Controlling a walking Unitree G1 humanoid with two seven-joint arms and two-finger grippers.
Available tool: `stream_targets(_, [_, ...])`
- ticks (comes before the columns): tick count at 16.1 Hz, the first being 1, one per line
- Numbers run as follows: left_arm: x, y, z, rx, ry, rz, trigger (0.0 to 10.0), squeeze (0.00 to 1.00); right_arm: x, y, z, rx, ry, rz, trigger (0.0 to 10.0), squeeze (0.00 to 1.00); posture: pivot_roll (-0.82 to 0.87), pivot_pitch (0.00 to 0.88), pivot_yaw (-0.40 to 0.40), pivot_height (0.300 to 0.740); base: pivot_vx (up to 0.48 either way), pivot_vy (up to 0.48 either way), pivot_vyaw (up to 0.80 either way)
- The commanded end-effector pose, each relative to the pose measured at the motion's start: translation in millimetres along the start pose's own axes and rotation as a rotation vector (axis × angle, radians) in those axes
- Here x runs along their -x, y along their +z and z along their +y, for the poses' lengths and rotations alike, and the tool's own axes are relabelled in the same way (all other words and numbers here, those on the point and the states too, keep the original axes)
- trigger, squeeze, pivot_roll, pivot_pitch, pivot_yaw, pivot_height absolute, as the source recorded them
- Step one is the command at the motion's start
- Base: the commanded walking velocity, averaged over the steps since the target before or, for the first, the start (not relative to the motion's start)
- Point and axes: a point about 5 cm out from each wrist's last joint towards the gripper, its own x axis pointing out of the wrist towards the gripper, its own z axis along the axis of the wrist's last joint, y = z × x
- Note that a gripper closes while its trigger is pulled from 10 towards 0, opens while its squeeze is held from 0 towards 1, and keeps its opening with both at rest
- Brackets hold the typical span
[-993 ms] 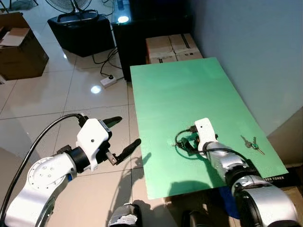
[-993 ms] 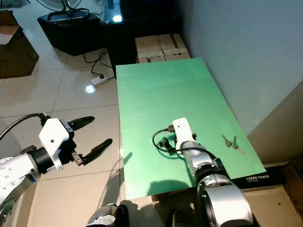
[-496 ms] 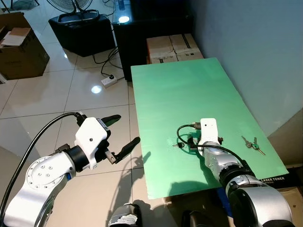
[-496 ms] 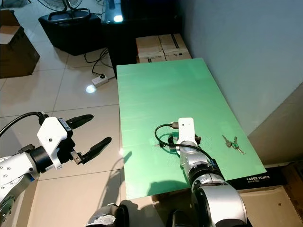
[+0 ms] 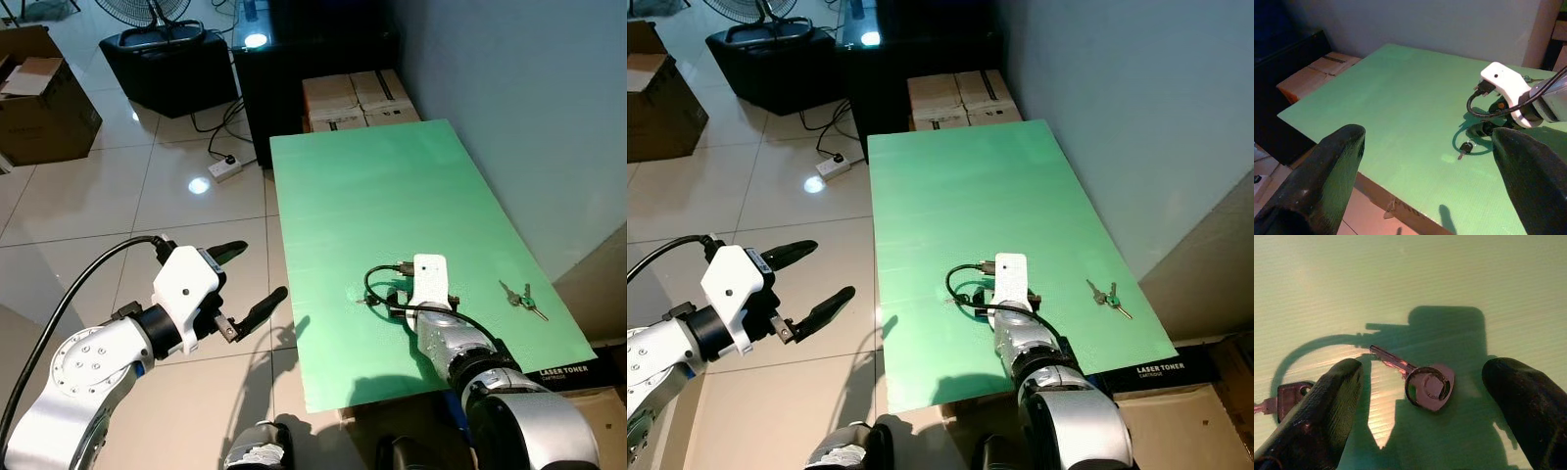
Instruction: Hang keys on a hook
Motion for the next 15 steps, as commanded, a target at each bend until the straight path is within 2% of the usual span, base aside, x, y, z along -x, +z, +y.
stream_targets(1, [2.7,2.6,2.0,-0.01,-0.004,-0.004,10.0,0.0,0.7,-6.1,2.8,-0.02,-0.004,0.019,10.0,0.0,0.19,0.126,0.077,0.74,0.0,0.0,0.0])
stream_targets(5, [1.9,3.4,3.5,-0.014,-0.006,-0.008,10.0,0.0,1.8,-11.6,7.6,-0.036,-0.002,0.022,10.0,0.0,0.19,0.122,0.082,0.74,0.0,0.0,0.0])
stream_targets(6, [1.7,3.4,3.2,-0.013,-0.007,-0.008,10.0,0.0,2.0,-14.5,7.4,-0.034,-0.006,0.031,9.1,0.0,0.19,0.122,0.082,0.74,0.0,0.0,0.0])
stream_targets(7, [1.7,3.4,3.2,-0.012,-0.008,-0.009,10.0,0.0,2.1,-15.4,7.3,-0.032,-0.008,0.034,6.9,0.0,0.19,0.122,0.082,0.74,0.0,0.0,0.0])
stream_targets(8, [1.9,3.6,3.3,-0.012,-0.008,-0.009,10.0,0.0,2.1,-16.4,7.1,-0.03,-0.01,0.04,4.0,0.0,0.19,0.123,0.08,0.74,0.0,0.0,0.0])
stream_targets(9, [1.9,3.7,3.3,-0.012,-0.008,-0.009,10.0,0.0,2.1,-17.1,6.8,-0.03,-0.011,0.045,3.3,0.0,0.19,0.123,0.08,0.74,0.0,0.0,0.0])
stream_targets(10, [2.0,3.8,3.4,-0.012,-0.008,-0.009,10.0,0.0,2.1,-18.0,6.5,-0.032,-0.011,0.049,1.8,0.0,0.19,0.121,0.079,0.74,0.0,0.0,0.0])
stream_targets(11, [2.1,3.8,3.4,-0.012,-0.008,-0.009,10.0,0.0,2.2,-18.3,6.4,-0.033,-0.011,0.05,1.8,0.0,0.19,0.121,0.079,0.74,0.0,0.0,0.0])
stream_targets(12, [2.5,3.7,3.1,-0.012,-0.008,-0.008,10.0,0.0,2.1,-18.8,5.8,-0.036,-0.012,0.051,0.0,0.0,0.19,0.123,0.078,0.74,0.0,0.0,0.0])
stream_targets(15, [1.7,3.9,3.1,-0.012,-0.006,-0.01,10.0,0.0,2.3,-21.2,5.7,-0.038,-0.009,0.056,0.0,0.0,0.2,0.122,0.076,0.74,0.0,0.0,0.0])
